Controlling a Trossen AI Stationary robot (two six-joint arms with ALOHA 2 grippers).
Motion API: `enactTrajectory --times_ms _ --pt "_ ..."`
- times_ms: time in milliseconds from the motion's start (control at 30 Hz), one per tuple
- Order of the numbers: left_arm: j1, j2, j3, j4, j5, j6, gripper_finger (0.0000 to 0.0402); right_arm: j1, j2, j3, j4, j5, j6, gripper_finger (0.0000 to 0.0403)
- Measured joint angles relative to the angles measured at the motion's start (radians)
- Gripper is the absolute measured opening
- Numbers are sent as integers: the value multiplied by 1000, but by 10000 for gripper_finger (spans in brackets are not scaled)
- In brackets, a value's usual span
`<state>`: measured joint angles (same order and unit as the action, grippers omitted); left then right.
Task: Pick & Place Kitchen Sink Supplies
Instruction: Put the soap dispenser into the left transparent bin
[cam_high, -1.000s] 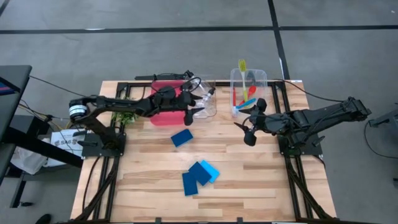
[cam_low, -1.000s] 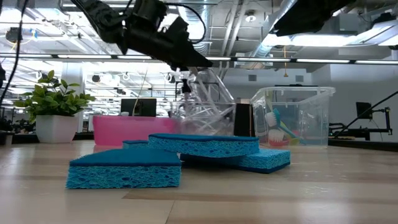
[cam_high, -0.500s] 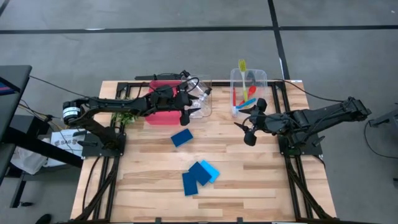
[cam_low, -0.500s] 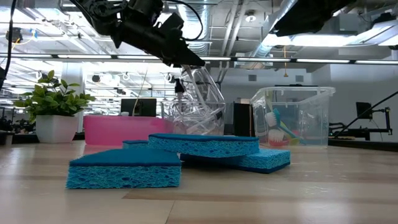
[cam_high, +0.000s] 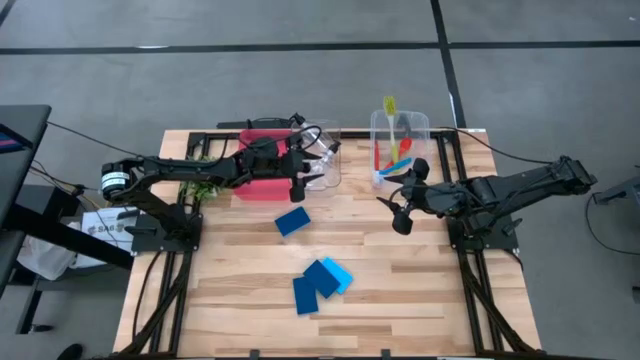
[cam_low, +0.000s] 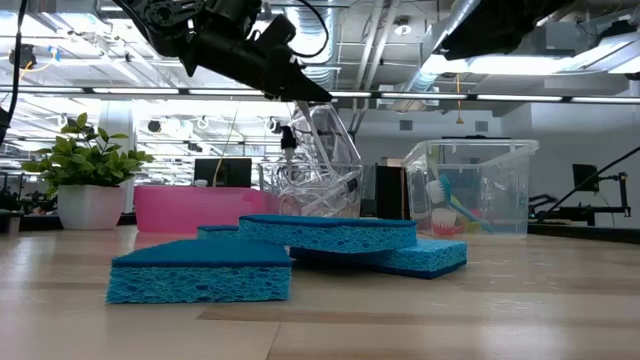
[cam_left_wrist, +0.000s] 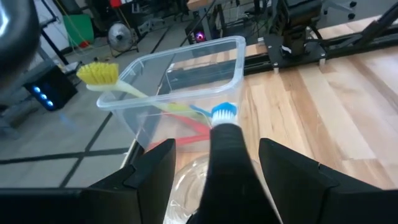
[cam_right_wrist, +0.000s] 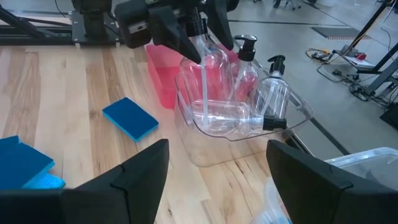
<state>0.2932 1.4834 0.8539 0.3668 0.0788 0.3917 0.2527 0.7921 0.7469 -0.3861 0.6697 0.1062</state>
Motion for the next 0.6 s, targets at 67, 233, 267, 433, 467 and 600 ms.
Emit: enactTrajectory --times_ms 67,233,267,433,467,600 --pt "-1 0 0 0 0 21 232 0 0 0 -3 0 0 265" --pt "-1 0 0 3 -35 39 232 0 0 0 -4 -7 0 265" --pt "-2 0 0 4 -43 42 232 0 1 0 -4 -9 0 265" --pt "-1 -4 2 -2 -55 45 232 0 1 0 -23 -15 16 265" --pt "-1 -4 2 -7 -55 45 232 0 1 0 -29 -15 19 265" --pt "-1 -5 2 -23 -55 19 232 0 1 0 -37 -15 26 265"
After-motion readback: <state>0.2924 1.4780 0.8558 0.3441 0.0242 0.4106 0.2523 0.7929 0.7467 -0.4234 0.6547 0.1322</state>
